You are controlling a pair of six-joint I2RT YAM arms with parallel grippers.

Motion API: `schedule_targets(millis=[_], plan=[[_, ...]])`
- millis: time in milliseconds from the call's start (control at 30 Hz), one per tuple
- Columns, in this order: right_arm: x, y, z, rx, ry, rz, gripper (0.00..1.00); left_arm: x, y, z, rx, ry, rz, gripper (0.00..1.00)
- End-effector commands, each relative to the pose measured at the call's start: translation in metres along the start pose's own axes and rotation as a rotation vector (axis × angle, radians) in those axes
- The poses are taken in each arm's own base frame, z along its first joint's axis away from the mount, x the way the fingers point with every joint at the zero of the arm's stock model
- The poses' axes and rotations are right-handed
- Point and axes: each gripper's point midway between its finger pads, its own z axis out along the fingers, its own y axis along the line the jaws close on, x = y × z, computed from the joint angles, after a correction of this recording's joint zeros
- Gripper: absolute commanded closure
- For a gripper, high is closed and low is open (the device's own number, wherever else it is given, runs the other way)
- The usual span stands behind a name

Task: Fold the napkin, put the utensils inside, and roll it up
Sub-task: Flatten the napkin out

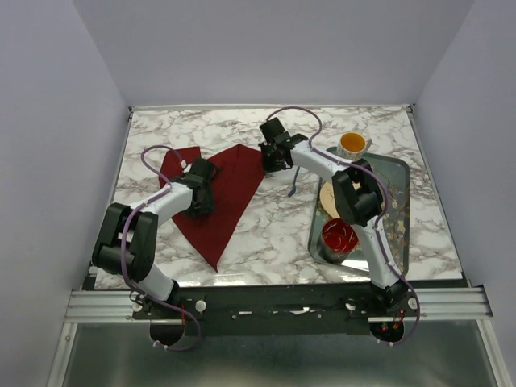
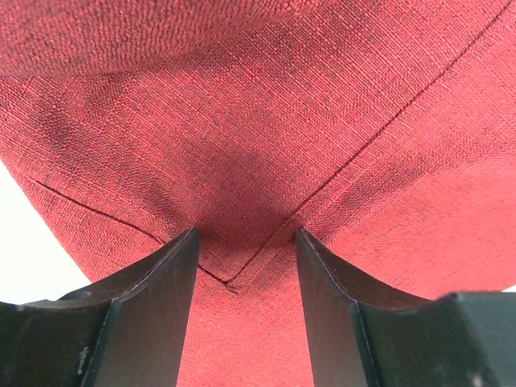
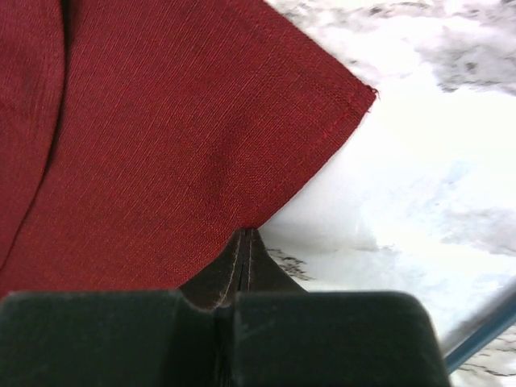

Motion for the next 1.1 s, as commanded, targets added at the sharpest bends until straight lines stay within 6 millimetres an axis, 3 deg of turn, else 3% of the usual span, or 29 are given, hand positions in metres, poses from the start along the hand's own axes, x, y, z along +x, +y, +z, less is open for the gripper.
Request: schedule_targets(millis=[0, 167, 233, 333, 367, 467, 500, 600, 633, 700, 767, 833, 867, 1000, 1067], plan=[[-0.018, 0.005, -0.014, -0.054, -0.042, -0.015, 0.99, 0.001, 0.005, 0.008, -0.025, 0.006, -0.002, 0.40], [-0.024, 0.005, -0.014, -0.069, -0.058, -0.011, 0.99, -0.008, 0.007, 0.006, -0.021, -0.009, -0.026, 0.59], [-0.031, 0.005, -0.016, -0.078, -0.076, -0.029, 0.99, -0.015, 0.007, 0.001, -0.019, -0.032, -0.027, 0.72], [-0.048, 0.009, -0.023, -0.083, -0.127, -0.062, 0.99, -0.031, 0.011, -0.018, -0.030, -0.084, -0.025, 0.96], [-0.061, 0.012, -0.029, -0.091, -0.160, -0.070, 0.99, -0.046, 0.013, -0.031, -0.035, -0.139, -0.038, 1.00], [-0.087, 0.019, -0.050, -0.101, -0.236, -0.092, 0.99, -0.068, 0.013, -0.056, -0.023, -0.212, -0.028, 1.00], [-0.094, 0.020, -0.057, -0.099, -0.260, -0.096, 0.99, -0.085, 0.012, -0.070, -0.018, -0.255, -0.022, 1.00], [-0.119, 0.027, -0.094, -0.115, -0.345, -0.121, 0.99, -0.120, 0.014, -0.112, -0.001, -0.379, -0.039, 1.00], [-0.133, 0.032, -0.123, -0.130, -0.401, -0.134, 0.99, -0.130, 0.016, -0.124, 0.003, -0.416, -0.035, 1.00], [-0.147, 0.033, -0.150, -0.125, -0.479, -0.142, 0.99, -0.157, 0.019, -0.161, 0.040, -0.513, -0.058, 1.00], [-0.162, 0.036, -0.188, -0.135, -0.557, -0.152, 0.99, -0.167, 0.017, -0.182, 0.085, -0.549, -0.047, 0.99], [-0.166, 0.036, -0.207, -0.131, -0.586, -0.164, 0.99, -0.173, 0.014, -0.197, 0.147, -0.565, -0.061, 0.95], [-0.172, 0.036, -0.232, -0.139, -0.626, -0.162, 0.99, -0.173, 0.015, -0.205, 0.172, -0.579, -0.081, 0.92], [-0.174, 0.032, -0.264, -0.123, -0.675, -0.168, 0.99, -0.171, 0.011, -0.214, 0.234, -0.578, -0.065, 0.86], [-0.172, 0.027, -0.266, -0.102, -0.677, -0.180, 0.99, -0.169, 0.016, -0.211, 0.236, -0.571, -0.074, 0.86]])
